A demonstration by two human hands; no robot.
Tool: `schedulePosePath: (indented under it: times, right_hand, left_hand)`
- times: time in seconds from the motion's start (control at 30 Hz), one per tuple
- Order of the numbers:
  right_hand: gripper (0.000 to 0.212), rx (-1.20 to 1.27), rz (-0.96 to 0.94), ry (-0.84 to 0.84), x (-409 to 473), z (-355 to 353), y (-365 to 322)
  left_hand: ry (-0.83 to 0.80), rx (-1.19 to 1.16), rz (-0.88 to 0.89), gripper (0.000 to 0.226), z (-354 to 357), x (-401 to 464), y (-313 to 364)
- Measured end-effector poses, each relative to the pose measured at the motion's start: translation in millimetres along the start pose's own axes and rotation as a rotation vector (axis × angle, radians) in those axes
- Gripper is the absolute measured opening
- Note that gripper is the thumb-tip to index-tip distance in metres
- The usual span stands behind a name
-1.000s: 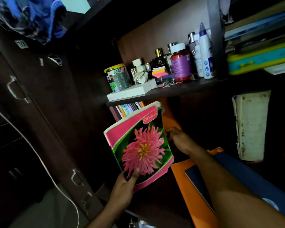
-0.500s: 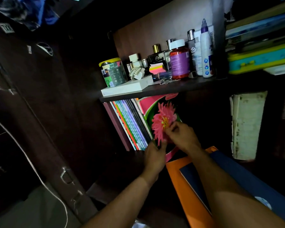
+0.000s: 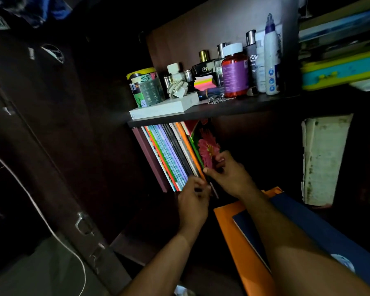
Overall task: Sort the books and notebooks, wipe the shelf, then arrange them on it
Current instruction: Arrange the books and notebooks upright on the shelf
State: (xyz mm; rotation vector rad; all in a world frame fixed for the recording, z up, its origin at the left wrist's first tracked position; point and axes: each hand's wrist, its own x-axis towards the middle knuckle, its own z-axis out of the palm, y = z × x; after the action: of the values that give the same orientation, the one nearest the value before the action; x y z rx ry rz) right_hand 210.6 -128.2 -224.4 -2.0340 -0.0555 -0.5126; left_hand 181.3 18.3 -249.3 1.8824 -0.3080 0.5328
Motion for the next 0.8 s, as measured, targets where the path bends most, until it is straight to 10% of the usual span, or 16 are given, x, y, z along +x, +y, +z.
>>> schedulePosePath:
  times: [0.3, 0.8]
  right_hand:
    - [0.022, -0.033, -0.070, -0.111, -1, -4, -6]
    - [0.038, -0.384, 0.022, -0.211, -28, -42, -43]
  left_hand:
    - [-0.337, 0.516, 0.135, 0.030, 7, -2, -5]
    - [-0.555, 0.474, 0.287, 0.061, 16, 4, -8]
